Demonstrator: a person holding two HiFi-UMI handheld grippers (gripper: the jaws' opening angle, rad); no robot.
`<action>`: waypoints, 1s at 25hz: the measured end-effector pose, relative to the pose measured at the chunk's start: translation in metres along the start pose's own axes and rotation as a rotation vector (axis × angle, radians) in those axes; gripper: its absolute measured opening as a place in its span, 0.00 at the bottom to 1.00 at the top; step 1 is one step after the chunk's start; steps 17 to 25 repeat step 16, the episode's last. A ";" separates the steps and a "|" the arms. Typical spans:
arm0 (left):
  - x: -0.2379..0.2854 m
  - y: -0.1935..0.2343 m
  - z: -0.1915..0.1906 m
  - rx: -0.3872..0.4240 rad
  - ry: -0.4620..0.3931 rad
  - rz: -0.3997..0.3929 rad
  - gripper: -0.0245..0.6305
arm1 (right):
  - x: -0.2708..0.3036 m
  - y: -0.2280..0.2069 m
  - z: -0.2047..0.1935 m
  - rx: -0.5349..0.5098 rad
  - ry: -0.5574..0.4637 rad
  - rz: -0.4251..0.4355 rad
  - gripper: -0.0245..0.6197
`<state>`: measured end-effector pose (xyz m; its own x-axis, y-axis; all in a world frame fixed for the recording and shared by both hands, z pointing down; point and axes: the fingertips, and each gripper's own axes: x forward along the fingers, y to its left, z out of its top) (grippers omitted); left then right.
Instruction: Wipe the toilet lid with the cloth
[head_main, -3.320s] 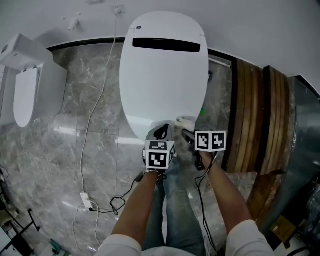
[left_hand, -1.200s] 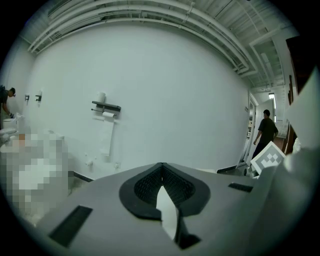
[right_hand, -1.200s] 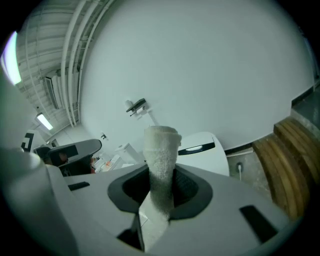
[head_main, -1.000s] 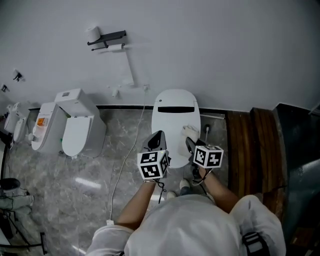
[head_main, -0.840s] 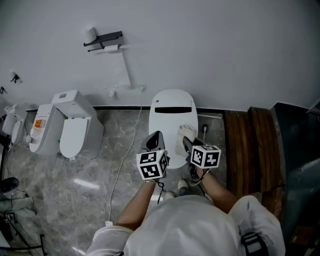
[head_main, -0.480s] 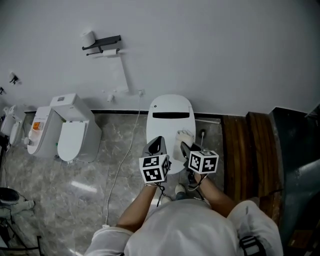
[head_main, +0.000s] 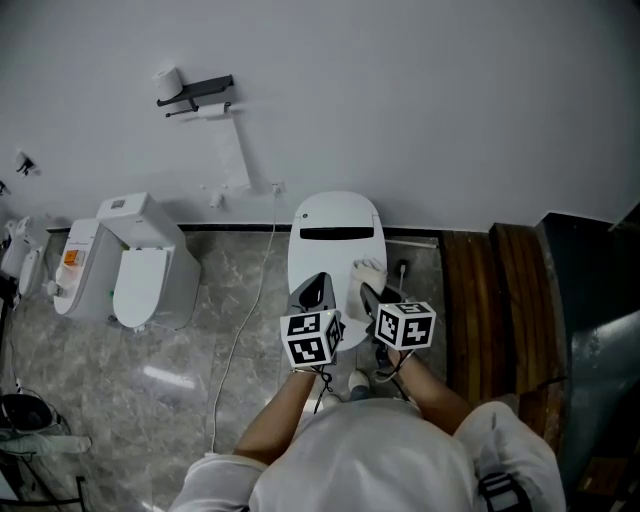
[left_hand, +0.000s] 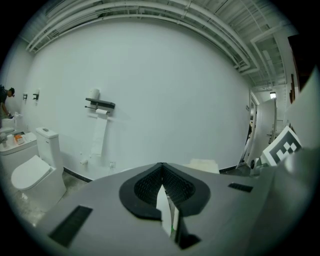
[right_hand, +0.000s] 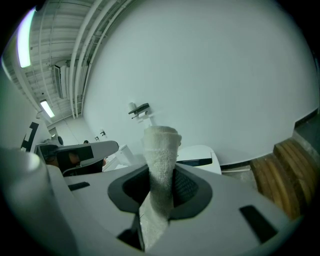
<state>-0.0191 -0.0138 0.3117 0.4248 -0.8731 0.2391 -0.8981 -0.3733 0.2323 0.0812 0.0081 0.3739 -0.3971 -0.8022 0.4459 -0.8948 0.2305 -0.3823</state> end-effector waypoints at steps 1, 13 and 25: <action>0.001 0.000 -0.001 0.005 0.000 0.001 0.06 | -0.001 0.000 0.002 0.000 -0.002 0.000 0.17; 0.002 0.000 -0.007 -0.026 0.013 0.011 0.06 | -0.004 -0.007 0.002 -0.007 0.002 -0.001 0.17; 0.001 0.003 -0.009 -0.030 0.015 0.013 0.06 | -0.003 -0.007 0.004 -0.010 -0.005 -0.002 0.17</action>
